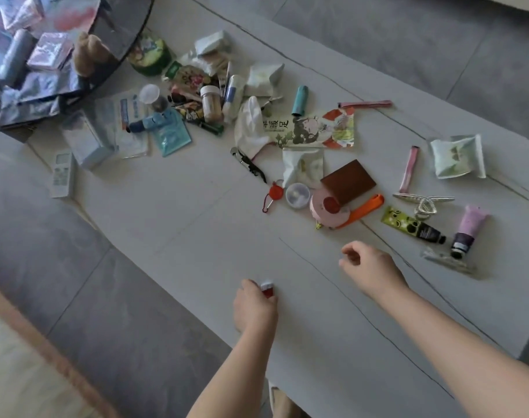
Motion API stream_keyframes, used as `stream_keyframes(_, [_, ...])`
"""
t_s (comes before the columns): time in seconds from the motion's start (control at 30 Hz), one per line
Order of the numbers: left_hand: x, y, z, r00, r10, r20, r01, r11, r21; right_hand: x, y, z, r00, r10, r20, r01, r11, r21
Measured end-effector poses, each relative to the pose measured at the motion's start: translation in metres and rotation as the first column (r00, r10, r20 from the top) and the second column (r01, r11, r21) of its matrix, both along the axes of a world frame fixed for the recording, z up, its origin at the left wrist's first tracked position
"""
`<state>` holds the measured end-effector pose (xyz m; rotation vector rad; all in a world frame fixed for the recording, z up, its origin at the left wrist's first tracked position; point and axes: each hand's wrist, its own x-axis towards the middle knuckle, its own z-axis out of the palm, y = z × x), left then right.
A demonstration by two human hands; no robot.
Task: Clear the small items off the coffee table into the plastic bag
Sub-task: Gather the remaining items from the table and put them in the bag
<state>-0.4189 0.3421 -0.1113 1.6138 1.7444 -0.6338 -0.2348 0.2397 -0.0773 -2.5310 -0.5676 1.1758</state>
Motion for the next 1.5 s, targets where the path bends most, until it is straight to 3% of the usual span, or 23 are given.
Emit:
stream_keyframes(0.1, [0.005, 0.003, -0.008, 1.000, -0.021, 0.006, 0.021, 1.000, -0.011, 0.009, 0.015, -0.008, 0.999, -0.012, 0.031, 0.011, 1.000, 0.027])
stream_keyframes(0.2, [0.018, 0.013, -0.004, 0.983, 0.039, 0.182, -0.033, 0.999, -0.040, 0.018, 0.029, -0.005, 0.997, -0.019, 0.076, 0.012, 0.996, 0.085])
stream_keyframes(0.33, [0.051, 0.039, 0.005, 0.872, 0.261, 0.415, -0.218, 0.964, -0.149, 0.029, 0.050, 0.001, 0.984, 0.030, 0.174, -0.048, 0.994, 0.097])
stream_keyframes(0.47, [0.092, 0.068, 0.009, 0.760, 0.377, 0.529, -0.301, 0.926, -0.228, 0.031, 0.069, -0.004, 0.963, 0.121, 0.239, -0.133, 0.991, 0.034])
stream_keyframes(0.6, [0.120, 0.086, 0.004, 0.806, 0.179, 0.564, -0.161, 0.983, -0.083, 0.025, 0.076, -0.015, 0.939, 0.153, 0.307, -0.148, 0.988, -0.041])
stream_keyframes(0.73, [0.135, 0.092, -0.001, 0.779, 0.054, 0.625, -0.035, 0.998, -0.043, 0.023, 0.075, -0.020, 0.907, 0.227, 0.355, -0.212, 0.974, -0.080])
stream_keyframes(0.87, [0.142, 0.091, -0.004, 0.830, -0.157, 0.535, 0.142, 0.987, 0.069, 0.031, 0.065, -0.018, 0.889, 0.250, 0.384, -0.272, 0.962, 0.001])
stream_keyframes(1.0, [0.143, 0.086, 0.001, 0.834, -0.156, 0.530, 0.114, 0.987, 0.112, 0.037, 0.054, -0.012, 0.929, 0.080, 0.361, -0.132, 0.984, 0.121])
stream_keyframes(1.1, [0.139, 0.080, 0.008, 0.841, -0.093, 0.533, 0.058, 0.995, 0.082, 0.038, 0.043, -0.011, 0.970, -0.147, 0.196, 0.113, 0.978, 0.174])
stream_keyframes(1.23, [0.130, 0.071, 0.018, 0.848, 0.064, 0.526, -0.056, 0.998, -0.030, 0.040, 0.024, -0.007, 0.881, -0.471, 0.047, 0.446, 0.860, 0.250])
stream_keyframes(1.33, [0.126, 0.066, 0.024, 0.847, 0.106, 0.521, -0.074, 0.994, -0.082, 0.043, 0.013, -0.004, 0.843, -0.537, -0.018, 0.527, 0.821, 0.221])
stream_keyframes(1.5, [0.122, 0.055, 0.029, 0.899, 0.040, 0.436, 0.012, 0.993, -0.115, 0.041, 0.009, 0.005, 0.823, -0.557, -0.109, 0.568, 0.808, 0.156])
